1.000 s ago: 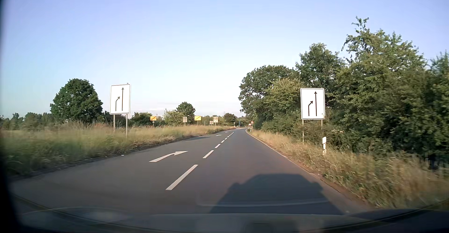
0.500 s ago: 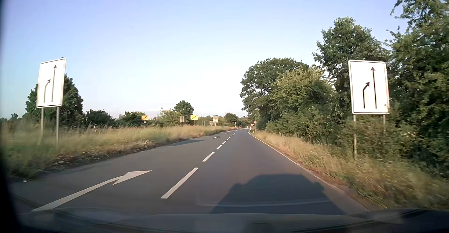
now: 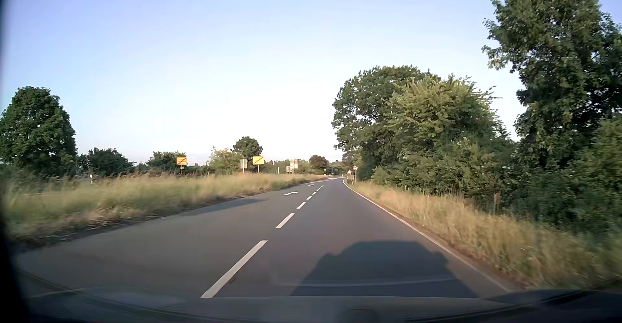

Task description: Follow the waypoints while adhering to traffic rules and regulations

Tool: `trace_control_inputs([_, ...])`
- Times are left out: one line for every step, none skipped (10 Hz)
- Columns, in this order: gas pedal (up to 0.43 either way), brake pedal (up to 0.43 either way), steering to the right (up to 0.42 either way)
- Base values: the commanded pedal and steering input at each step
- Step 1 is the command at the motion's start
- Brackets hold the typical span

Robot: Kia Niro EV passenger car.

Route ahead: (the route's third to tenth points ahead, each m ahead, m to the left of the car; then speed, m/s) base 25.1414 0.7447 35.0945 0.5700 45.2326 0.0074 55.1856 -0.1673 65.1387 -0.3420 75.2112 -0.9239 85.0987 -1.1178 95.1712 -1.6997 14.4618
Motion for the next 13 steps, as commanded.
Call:
trace_control_inputs([0.248,0.012,0.001])
trace_control_inputs([0.248,0.018,-0.001])
trace_control_inputs([0.248,0.012,-0.001])
trace_control_inputs([0.248,0.012,-0.001])
trace_control_inputs([0.248,0.012,-0.001])
trace_control_inputs([0.248,0.012,-0.001])
trace_control_inputs([0.248,0.012,-0.001])
trace_control_inputs([0.248,0.012,-0.001])
trace_control_inputs([0.248,0.012,-0.001])
trace_control_inputs([0.248,0.012,-0.001])
trace_control_inputs([0.248,0.012,0.000])
trace_control_inputs([0.248,0.012,0.000])
trace_control_inputs([0.248,0.012,0.001])
